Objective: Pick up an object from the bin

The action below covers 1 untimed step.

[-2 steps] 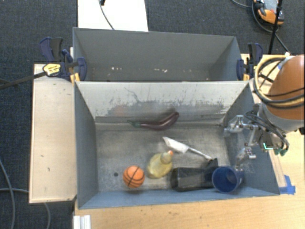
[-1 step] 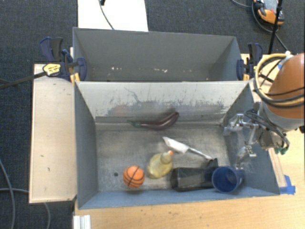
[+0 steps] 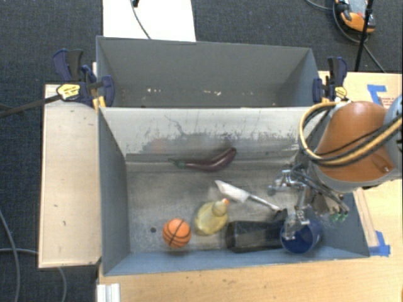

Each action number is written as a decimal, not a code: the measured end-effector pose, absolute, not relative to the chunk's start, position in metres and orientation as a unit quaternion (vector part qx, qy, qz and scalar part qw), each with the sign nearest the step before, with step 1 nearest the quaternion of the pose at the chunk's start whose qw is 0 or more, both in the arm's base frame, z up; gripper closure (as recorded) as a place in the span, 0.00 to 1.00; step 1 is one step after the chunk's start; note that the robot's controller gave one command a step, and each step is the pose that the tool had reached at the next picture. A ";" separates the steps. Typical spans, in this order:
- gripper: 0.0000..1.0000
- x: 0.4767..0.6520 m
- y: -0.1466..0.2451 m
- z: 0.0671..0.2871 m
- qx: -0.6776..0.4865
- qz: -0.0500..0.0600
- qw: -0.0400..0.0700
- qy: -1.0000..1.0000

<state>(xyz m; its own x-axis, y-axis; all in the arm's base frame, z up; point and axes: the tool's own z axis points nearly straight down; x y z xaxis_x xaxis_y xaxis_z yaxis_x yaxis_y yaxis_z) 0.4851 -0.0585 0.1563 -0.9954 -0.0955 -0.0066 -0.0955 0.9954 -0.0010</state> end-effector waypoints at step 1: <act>0.00 0.480 -0.040 0.150 -0.096 0.000 0.001 0.995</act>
Offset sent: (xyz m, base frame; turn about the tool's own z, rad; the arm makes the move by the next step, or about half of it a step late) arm -0.0051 0.0549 -0.0233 -0.2902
